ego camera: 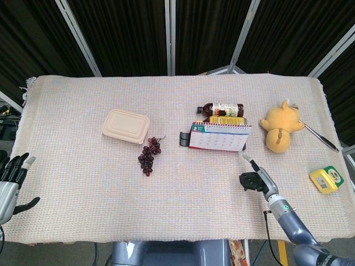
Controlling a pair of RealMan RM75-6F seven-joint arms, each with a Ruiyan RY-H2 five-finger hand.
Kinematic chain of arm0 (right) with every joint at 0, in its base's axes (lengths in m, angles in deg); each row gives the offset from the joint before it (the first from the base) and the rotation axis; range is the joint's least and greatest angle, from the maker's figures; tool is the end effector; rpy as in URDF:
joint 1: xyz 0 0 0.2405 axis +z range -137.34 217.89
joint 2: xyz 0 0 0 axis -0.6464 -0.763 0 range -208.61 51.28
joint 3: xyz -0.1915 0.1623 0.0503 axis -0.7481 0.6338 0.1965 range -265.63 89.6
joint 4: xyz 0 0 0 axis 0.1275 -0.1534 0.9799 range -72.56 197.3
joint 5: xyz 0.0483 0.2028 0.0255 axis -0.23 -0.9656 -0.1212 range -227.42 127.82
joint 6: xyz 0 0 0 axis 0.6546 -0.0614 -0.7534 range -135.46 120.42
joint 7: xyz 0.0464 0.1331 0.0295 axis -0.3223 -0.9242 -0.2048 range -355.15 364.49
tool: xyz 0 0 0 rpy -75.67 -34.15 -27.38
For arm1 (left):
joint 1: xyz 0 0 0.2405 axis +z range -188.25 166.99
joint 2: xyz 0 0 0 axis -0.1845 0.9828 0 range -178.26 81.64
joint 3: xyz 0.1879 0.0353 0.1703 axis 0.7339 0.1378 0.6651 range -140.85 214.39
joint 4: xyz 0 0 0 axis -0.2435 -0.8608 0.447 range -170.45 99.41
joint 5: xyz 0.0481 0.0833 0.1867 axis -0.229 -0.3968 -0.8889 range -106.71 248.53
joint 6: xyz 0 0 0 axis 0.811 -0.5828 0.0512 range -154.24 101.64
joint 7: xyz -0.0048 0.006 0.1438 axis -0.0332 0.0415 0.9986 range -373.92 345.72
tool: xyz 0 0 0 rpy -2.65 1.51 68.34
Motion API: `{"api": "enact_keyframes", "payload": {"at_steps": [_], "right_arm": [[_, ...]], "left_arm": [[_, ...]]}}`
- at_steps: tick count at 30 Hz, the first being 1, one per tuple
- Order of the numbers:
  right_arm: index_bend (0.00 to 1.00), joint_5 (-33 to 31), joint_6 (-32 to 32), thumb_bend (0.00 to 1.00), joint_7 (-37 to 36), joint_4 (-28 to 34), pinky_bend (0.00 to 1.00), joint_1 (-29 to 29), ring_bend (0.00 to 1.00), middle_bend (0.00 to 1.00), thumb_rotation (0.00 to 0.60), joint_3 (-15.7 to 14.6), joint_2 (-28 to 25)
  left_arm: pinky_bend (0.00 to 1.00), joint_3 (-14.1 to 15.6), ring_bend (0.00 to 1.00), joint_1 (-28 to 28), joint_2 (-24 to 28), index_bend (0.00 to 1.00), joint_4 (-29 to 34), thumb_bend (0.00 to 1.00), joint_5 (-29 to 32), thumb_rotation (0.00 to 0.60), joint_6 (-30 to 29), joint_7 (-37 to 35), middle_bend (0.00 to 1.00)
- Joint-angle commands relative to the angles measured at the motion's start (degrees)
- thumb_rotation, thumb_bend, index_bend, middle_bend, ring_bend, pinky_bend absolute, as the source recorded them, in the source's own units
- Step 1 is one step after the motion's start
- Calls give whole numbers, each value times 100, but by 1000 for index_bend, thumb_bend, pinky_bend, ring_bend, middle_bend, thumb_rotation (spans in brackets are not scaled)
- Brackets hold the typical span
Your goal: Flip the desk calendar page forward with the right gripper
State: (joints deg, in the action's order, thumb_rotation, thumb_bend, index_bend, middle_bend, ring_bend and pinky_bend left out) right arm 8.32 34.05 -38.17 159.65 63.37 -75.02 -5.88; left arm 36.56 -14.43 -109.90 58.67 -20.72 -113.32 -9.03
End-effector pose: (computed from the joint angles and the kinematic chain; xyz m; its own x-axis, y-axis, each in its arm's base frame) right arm -0.2545 -0.2731 0.0373 -0.6966 -0.3191 0.6426 -0.7088 0.4450 -0.5473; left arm -0.3002 0.1648 0.1627 0.4920 0.0131 0.8705 0.8676 -0.0906 -0.4890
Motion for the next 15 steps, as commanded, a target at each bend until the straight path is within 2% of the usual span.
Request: {"api": "enact_keyframes", "payload": {"at_steps": [1, 15], "right_arm": [[0, -119, -108, 471, -24, -78, 640, 38, 734, 748, 600, 48, 55], [0, -306, -477, 470, -52, -509, 640, 191, 734, 747, 600, 200, 485]], "left_arm": [[0, 2, 0, 1, -3, 0, 3, 112, 0, 600, -7, 7, 0], [0, 12, 0, 142, 117, 0, 64, 111, -26, 600, -279, -93, 0]]}}
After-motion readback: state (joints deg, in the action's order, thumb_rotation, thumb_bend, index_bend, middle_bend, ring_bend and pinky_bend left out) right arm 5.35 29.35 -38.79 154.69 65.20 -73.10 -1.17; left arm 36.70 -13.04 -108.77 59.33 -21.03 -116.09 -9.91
